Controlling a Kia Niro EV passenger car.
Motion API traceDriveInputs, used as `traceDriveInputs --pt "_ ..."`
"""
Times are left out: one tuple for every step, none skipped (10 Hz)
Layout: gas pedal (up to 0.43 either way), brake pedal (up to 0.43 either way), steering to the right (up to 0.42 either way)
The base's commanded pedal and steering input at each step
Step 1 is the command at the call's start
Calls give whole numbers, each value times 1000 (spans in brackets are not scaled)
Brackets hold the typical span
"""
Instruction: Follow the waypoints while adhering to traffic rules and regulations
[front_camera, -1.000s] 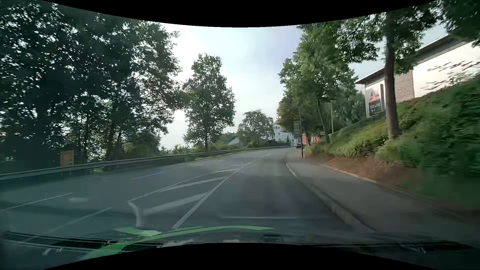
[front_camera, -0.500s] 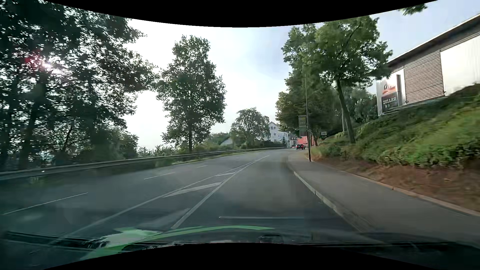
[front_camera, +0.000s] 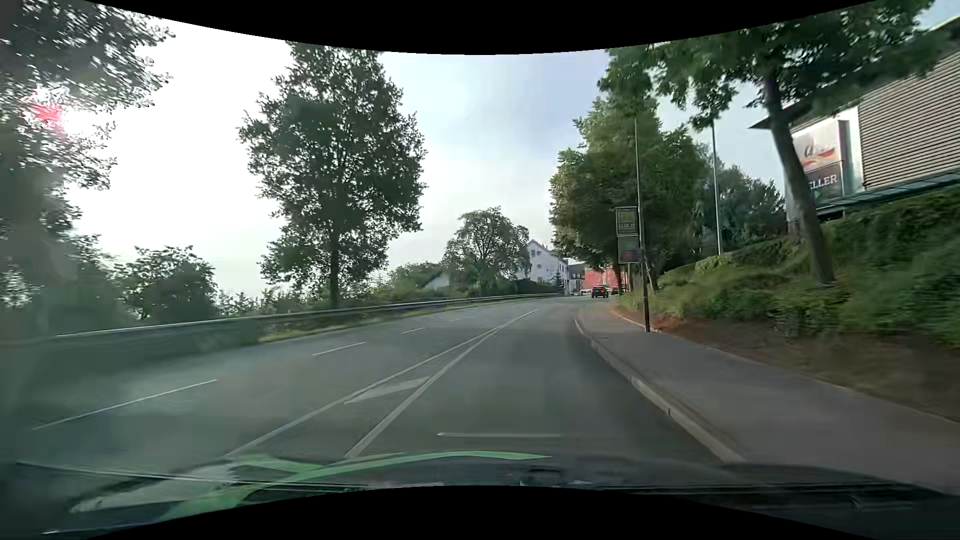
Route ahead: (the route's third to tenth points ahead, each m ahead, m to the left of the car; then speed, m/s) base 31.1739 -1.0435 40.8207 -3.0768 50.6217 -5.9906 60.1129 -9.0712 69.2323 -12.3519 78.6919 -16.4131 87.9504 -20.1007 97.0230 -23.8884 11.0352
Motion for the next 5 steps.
traceDriveInputs --pt "118 0 23" --pt "118 0 23" --pt "118 0 23" --pt "118 0 24" --pt "118 0 25"
